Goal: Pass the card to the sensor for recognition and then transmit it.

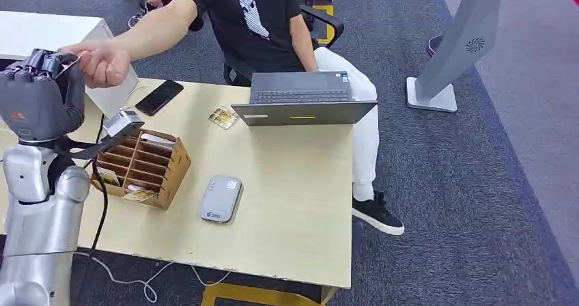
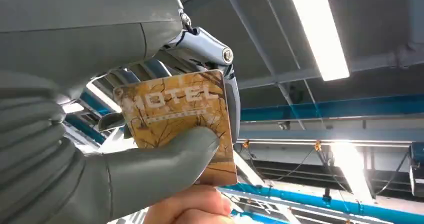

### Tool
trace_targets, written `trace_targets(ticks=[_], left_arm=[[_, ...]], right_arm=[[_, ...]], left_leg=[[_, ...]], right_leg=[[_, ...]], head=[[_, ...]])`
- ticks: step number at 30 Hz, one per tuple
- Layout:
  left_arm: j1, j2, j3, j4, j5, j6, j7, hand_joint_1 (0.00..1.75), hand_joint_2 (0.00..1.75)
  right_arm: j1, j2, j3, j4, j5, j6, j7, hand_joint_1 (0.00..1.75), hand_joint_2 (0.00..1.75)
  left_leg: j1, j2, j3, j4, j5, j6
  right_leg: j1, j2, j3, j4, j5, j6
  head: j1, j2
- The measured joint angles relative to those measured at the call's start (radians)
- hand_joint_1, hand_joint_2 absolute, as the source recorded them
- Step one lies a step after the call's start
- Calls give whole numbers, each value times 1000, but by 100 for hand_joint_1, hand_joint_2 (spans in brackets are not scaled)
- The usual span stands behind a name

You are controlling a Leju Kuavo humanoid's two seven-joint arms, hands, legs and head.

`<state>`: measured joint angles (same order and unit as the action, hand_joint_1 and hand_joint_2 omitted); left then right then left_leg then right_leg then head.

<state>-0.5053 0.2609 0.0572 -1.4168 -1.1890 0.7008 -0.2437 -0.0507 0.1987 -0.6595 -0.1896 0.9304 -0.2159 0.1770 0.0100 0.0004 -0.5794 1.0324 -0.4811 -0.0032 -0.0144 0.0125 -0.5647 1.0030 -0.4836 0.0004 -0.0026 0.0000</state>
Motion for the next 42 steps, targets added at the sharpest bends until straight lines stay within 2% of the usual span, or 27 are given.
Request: trace_targets(ticks=[11, 12, 13, 14, 15, 16, 27, 42], left_arm=[[6, -39, 29, -4, -29, 0, -26, 175, 175], [7, -42, 31, -4, -31, 0, -26, 138, 175], [8, -45, 32, -4, -33, 0, -26, 28, 175], [10, -48, 35, -4, -36, 0, -27, 0, 175], [10, -52, 39, -4, -38, 0, -33, 0, 175], [10, -57, 42, -4, -40, 0, -41, 0, 0], [10, -95, 77, -4, -78, 0, -50, 0, 0], [10, -108, 87, -4, -78, 0, -50, 0, 0]], right_arm=[[0, 0, -2, 0, 13, -2, 5, 0, 175], [0, 0, -2, 0, 14, -3, 5, 0, 175], [0, 0, -2, 0, 15, -4, 7, 0, 175], [0, 0, -2, 0, 15, -4, 8, 0, 175], [0, 0, -3, 0, 16, -5, 9, 0, 175], [0, 0, -3, 0, 16, -5, 9, 0, 175], [0, 0, -11, 0, 18, -5, 11, 0, 175], [0, 0, -16, 0, 18, -5, 11, 0, 175]], left_leg=[[0, 0, 0, 0, 0, 0], [0, 0, 0, 0, 0, 0], [0, 0, 0, 0, 0, 0], [0, 0, 0, 0, 0, 0], [0, 0, 0, 0, 0, 0], [0, 0, 0, 0, 0, 0], [0, 0, 0, 0, 0, 0], [0, 0, 0, 0, 0, 0]], right_leg=[[0, 0, -1, 0, 0, 0], [0, 0, -1, 0, 0, 0], [0, 0, -1, 0, 0, 0], [0, 0, -1, 0, 0, 0], [0, 0, -1, 0, 0, 0], [0, 0, -1, 0, 0, 0], [0, 0, 0, 0, 0, 0], [0, 0, 0, 0, 0, 0]], head=[[0, 0], [0, 0], [0, 0], [0, 0], [0, 0], [0, 0], [0, 0], [0, 0]])
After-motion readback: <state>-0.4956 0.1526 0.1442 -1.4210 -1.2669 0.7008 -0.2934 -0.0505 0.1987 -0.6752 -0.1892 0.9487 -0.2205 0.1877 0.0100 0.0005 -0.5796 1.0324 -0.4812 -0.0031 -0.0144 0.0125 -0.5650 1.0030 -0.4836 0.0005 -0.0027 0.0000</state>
